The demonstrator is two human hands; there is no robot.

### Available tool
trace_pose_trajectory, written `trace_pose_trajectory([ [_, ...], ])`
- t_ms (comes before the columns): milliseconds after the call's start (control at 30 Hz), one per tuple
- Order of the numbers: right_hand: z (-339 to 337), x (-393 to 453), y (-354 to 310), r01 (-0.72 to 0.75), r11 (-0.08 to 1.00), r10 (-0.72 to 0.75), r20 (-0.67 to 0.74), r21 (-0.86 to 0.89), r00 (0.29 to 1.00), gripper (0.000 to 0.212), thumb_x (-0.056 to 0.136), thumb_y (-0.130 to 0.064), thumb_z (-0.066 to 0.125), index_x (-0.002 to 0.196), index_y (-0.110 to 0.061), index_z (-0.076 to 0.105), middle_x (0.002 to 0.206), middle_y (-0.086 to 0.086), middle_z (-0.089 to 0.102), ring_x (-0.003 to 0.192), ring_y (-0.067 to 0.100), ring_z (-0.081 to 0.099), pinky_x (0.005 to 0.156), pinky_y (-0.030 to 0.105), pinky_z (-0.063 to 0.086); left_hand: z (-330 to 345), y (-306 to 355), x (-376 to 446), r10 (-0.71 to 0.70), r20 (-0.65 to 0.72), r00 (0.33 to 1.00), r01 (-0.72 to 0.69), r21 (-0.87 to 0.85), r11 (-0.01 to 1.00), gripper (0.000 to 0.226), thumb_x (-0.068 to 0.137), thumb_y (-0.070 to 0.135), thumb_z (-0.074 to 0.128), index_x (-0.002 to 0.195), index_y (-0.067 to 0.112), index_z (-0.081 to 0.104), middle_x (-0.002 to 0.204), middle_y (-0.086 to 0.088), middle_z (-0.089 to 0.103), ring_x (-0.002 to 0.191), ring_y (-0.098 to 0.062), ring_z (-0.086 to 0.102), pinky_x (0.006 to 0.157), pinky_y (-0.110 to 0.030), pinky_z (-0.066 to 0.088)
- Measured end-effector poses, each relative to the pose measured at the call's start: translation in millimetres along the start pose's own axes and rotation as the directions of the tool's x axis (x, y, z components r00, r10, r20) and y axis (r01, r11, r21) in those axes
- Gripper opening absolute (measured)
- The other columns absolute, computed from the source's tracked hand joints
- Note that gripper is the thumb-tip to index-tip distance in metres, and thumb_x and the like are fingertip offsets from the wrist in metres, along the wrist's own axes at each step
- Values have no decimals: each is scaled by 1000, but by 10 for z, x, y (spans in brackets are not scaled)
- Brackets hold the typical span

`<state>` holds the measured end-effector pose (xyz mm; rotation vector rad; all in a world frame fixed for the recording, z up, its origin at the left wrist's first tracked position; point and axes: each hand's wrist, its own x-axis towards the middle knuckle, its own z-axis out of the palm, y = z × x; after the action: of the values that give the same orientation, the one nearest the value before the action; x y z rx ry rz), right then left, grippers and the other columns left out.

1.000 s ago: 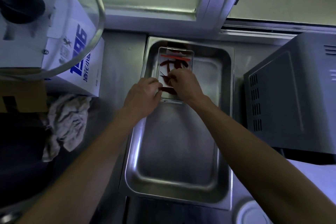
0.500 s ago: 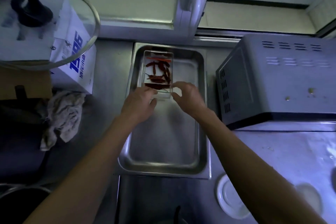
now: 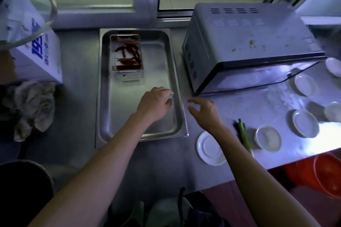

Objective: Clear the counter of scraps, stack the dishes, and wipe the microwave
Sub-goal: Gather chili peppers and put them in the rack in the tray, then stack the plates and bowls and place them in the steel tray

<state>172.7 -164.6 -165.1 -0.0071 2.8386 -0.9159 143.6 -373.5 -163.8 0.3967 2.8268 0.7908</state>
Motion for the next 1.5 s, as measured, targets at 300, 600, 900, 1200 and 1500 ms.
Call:
trace_pose_trajectory([
  [300,-396,-771,775,-134,988,140,-76,78,987,26,92,-21,67,118,-17,71,115,4,71,99,19,64,75,7,29,577,928,-124,131,73,989,-134,48,990,32,95,26,58,125,18,65,129,-1,63,118,-26,56,98,-38,47],
  [600,-900,-1674,1776,-255,954,276,-128,161,953,27,91,-24,65,117,-20,72,108,6,73,92,25,67,78,28,47,1332,2059,-329,237,174,956,-256,93,962,37,97,29,56,133,19,59,135,1,58,122,-24,51,101,-35,41],
  [900,-1385,-2347,2647,-332,932,353,-158,144,922,37,91,-25,63,128,-21,64,127,1,67,115,22,59,89,28,43,2017,3068,-407,290,325,900,-368,209,906,48,97,37,53,142,23,48,147,5,47,133,-22,42,104,-43,41],
  [1200,-1562,-2480,3150,-407,885,448,-174,227,877,35,89,-23,61,124,-22,65,96,-1,72,95,15,64,87,37,53,2455,3453,-85,275,411,869,-417,310,854,67,94,48,54,152,26,30,162,0,21,148,-26,16,111,-51,34],
  [1500,-1626,-2005,3578,-434,887,454,-131,158,881,35,89,-25,65,124,-25,66,121,0,69,107,19,63,90,33,49,2972,3509,497,189,512,838,-419,381,824,91,89,50,62,156,32,4,165,-7,-14,149,-36,-21,114,-70,9],
])
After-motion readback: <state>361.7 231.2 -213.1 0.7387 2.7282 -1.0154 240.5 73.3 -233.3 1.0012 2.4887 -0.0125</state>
